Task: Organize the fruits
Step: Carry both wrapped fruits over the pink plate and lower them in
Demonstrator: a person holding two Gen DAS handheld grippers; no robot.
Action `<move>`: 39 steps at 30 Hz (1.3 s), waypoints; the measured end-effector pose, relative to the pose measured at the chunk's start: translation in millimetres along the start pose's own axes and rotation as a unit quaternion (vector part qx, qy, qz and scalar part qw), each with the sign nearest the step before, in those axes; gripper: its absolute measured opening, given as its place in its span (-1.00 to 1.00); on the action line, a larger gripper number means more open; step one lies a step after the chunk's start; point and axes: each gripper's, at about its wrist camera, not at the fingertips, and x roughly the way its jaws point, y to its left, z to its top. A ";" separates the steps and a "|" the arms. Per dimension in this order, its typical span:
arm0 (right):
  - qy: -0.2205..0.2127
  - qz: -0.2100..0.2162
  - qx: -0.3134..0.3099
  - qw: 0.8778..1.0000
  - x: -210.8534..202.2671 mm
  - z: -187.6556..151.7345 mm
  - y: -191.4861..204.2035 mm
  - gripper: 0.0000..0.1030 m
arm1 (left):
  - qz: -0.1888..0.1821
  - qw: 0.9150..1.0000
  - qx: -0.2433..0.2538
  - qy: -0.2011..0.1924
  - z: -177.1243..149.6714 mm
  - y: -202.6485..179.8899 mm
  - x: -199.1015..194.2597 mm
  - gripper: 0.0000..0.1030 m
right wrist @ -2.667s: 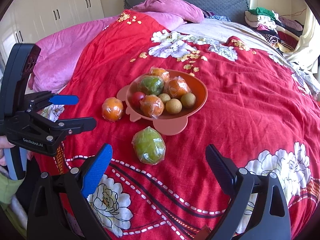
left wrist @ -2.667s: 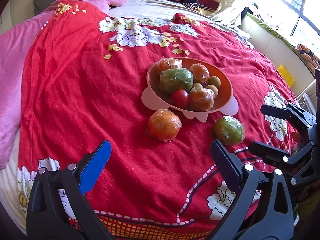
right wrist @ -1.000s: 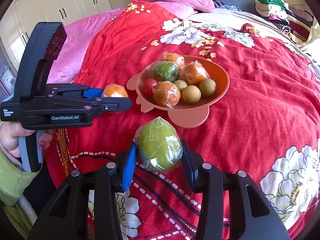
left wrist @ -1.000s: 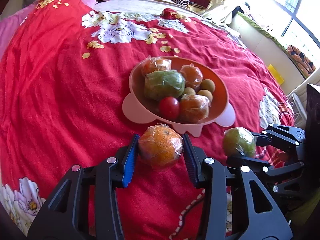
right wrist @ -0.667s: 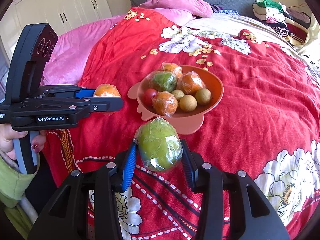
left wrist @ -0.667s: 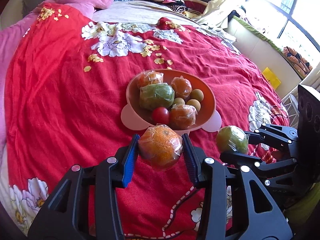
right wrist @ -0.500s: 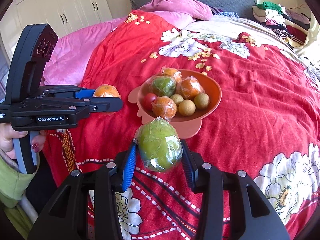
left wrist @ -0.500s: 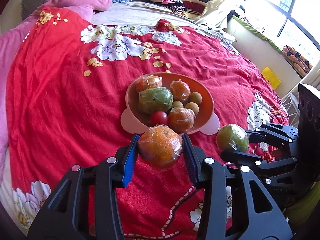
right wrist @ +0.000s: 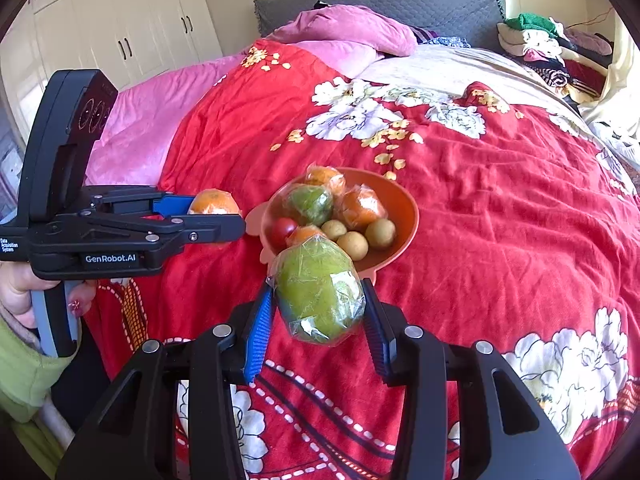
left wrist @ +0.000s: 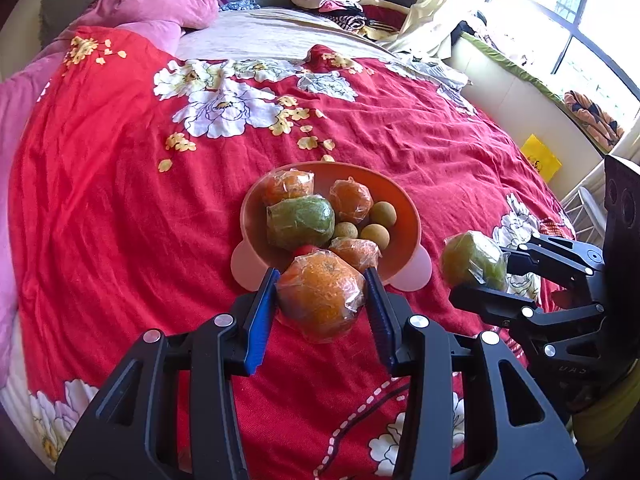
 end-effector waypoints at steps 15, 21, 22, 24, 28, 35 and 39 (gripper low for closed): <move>-0.012 -0.012 -0.001 1.000 2.3 16.7 -13.1 -0.22 | 0.004 1.000 0.006 0.007 14.4 -1.0 16.4 -0.33; -0.011 -0.014 0.000 1.000 6.9 20.5 -17.5 -0.22 | 0.006 1.000 0.002 0.011 16.7 3.7 23.5 -0.33; -0.011 -0.015 0.000 1.000 7.5 20.9 -17.8 -0.22 | 0.006 1.000 0.001 0.011 16.9 4.7 24.7 -0.33; -0.011 -0.014 0.001 1.000 9.5 22.8 -19.3 -0.22 | 0.007 1.000 -0.001 0.012 17.0 6.0 26.5 -0.33; -0.010 -0.015 -0.001 1.000 13.5 25.8 -21.4 -0.22 | 0.007 1.000 -0.006 0.012 17.8 9.5 30.0 -0.33; -0.003 -0.017 -0.001 1.000 24.2 28.1 -25.0 -0.22 | 0.011 1.000 -0.015 0.014 18.5 16.1 36.5 -0.33; -0.001 -0.019 -0.002 1.000 29.6 30.6 -26.7 -0.22 | 0.011 1.000 -0.018 0.015 18.4 18.6 40.9 -0.33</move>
